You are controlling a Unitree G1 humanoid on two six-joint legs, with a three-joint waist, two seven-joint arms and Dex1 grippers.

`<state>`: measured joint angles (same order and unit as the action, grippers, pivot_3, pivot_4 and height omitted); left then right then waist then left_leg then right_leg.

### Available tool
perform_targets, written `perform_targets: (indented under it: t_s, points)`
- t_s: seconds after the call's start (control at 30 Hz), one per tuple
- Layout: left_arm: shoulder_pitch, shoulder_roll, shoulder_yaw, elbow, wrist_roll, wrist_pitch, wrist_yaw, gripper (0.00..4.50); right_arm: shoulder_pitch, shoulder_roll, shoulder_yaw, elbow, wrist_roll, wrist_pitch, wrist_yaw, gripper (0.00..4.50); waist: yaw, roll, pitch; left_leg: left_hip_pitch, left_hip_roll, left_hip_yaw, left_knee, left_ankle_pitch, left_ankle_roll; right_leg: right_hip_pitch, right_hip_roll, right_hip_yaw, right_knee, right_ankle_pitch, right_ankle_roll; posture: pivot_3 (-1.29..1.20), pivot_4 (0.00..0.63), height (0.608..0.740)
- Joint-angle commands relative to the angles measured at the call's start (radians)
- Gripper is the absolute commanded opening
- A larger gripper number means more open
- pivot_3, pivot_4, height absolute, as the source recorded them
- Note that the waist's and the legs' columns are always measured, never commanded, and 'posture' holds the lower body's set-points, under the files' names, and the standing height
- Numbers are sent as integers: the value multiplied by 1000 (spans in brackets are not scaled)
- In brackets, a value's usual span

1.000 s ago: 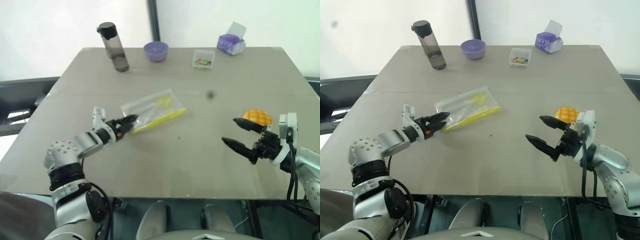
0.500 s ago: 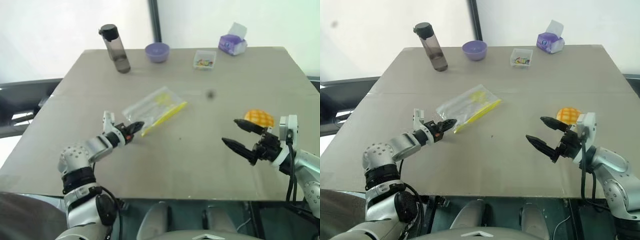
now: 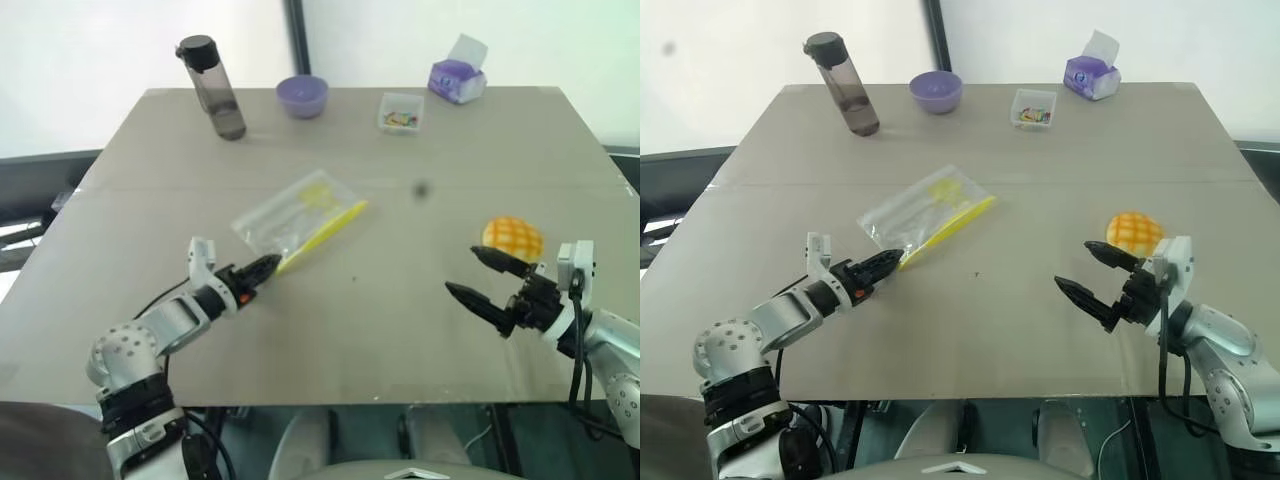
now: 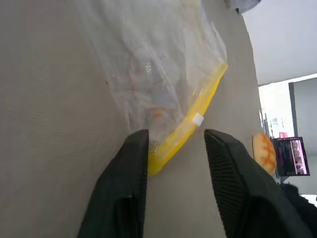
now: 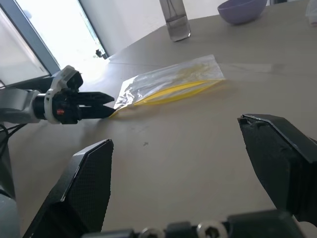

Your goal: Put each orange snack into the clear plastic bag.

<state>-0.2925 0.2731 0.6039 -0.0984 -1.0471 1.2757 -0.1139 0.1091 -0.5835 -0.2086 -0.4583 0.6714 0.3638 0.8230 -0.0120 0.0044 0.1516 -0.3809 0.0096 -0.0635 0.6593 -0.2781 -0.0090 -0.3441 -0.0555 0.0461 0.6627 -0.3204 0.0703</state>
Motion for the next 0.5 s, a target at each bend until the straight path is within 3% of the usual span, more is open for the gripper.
perform_targets:
  t_s: [0.03, 0.07, 0.17, 0.27, 0.33, 0.5]
  points:
    - [13, -54, -15, -58, 86, -43, 190, 3970, 3, -1, -11, -33, -3, -29, 8, 4500, 0, 0, 0, 1, 0, 0, 0, -1, 1, 0, 0, 0, 1, 0, 0, 0, 150, 740]
    - [15, -96, 3, -98, 59, -50, 240, 4281, 3, -2, -11, -32, -4, -29, 7, 4500, -1, 0, 0, 1, 0, 0, 0, -1, 2, 1, 0, 0, 1, 0, 0, 0, 150, 740]
    - [50, -162, 49, -183, 22, -79, 339, 4281, 7, -7, -14, -37, -2, -26, 7, 4500, -5, -1, 0, 2, -1, 0, 0, 0, 2, 0, 1, 1, 2, 0, 0, 0, 150, 740]
    - [74, -211, 117, -250, -140, -153, 395, 4281, 8, -10, -21, -32, 1, -24, 6, 4500, -8, -2, 1, 1, 0, 0, 0, 0, 2, 0, 3, 2, 2, 1, -1, 0, 150, 740]
    - [71, -207, 130, -269, -217, -190, 413, 4281, 9, -11, -20, -27, -1, -26, 10, 4500, -6, -6, 4, 1, 0, 0, -1, 0, 2, -1, 3, 1, 1, 0, -1, 0, 150, 740]
    - [83, -103, 91, -273, -186, -250, 443, 4281, -4, -18, -13, -8, -7, -28, 26, 4500, 6, -14, 8, -6, -2, -2, -1, 3, -3, -6, 1, -1, 0, 1, -1, 0, 150, 740]
